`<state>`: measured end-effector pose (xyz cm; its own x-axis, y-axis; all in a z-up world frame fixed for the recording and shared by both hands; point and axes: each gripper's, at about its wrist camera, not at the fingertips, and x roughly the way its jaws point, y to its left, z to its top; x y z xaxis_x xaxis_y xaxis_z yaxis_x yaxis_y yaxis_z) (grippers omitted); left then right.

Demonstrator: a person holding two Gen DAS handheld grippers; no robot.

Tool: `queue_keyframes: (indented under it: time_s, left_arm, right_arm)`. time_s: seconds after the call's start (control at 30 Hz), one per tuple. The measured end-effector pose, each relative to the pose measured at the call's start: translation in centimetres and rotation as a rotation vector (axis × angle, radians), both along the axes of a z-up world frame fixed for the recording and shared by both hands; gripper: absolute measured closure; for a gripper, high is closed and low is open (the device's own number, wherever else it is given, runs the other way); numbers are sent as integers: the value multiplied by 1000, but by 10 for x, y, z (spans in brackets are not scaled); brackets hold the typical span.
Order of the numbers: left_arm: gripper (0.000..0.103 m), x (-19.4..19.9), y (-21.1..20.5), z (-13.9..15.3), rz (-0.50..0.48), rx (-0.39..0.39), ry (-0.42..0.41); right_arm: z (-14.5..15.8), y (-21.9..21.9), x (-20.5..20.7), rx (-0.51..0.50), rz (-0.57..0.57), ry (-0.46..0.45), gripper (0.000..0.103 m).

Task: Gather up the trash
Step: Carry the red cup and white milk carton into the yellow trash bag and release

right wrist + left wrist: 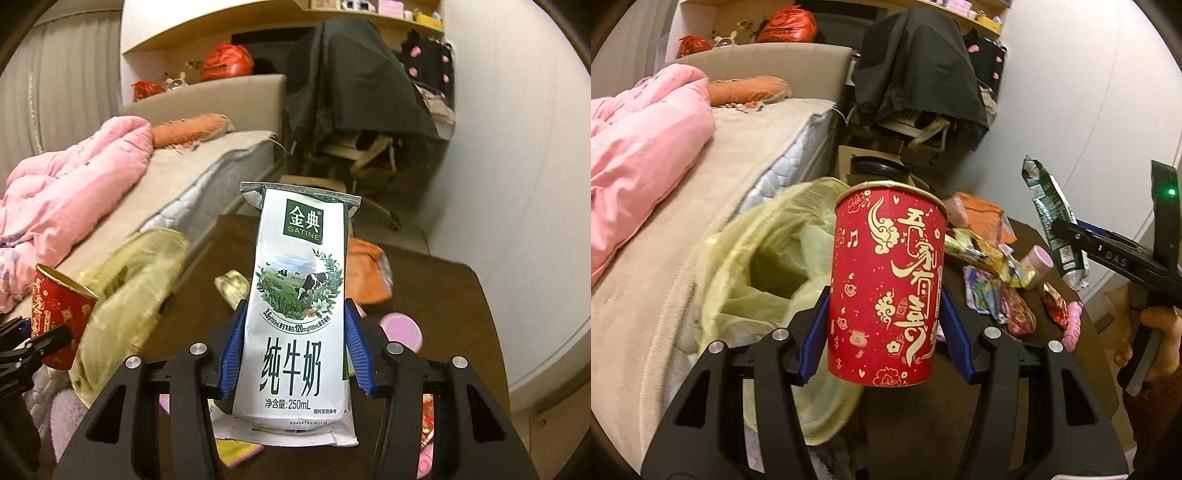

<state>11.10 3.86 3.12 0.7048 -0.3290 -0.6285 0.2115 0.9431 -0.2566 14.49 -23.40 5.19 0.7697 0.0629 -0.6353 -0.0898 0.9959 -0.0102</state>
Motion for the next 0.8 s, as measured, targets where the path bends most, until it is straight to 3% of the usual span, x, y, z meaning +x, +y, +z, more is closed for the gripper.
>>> queue_keyframes:
  time_s: [0.2, 0.37, 0.63, 0.8]
  left_arm:
    - [50, 10, 44, 0, 38, -47, 8]
    - [50, 21, 76, -16, 72, -84, 62]
    - [50, 41, 86, -45, 8, -101, 150]
    - [50, 61, 85, -65, -34, -114, 209]
  right_arm:
    - [18, 40, 3, 21, 82, -47, 56]
    - [19, 73, 11, 37, 181, -48, 56]
    - [-5, 113, 29, 133, 325, 40, 56]
    - [-36, 140, 46, 104, 389, 117, 56]
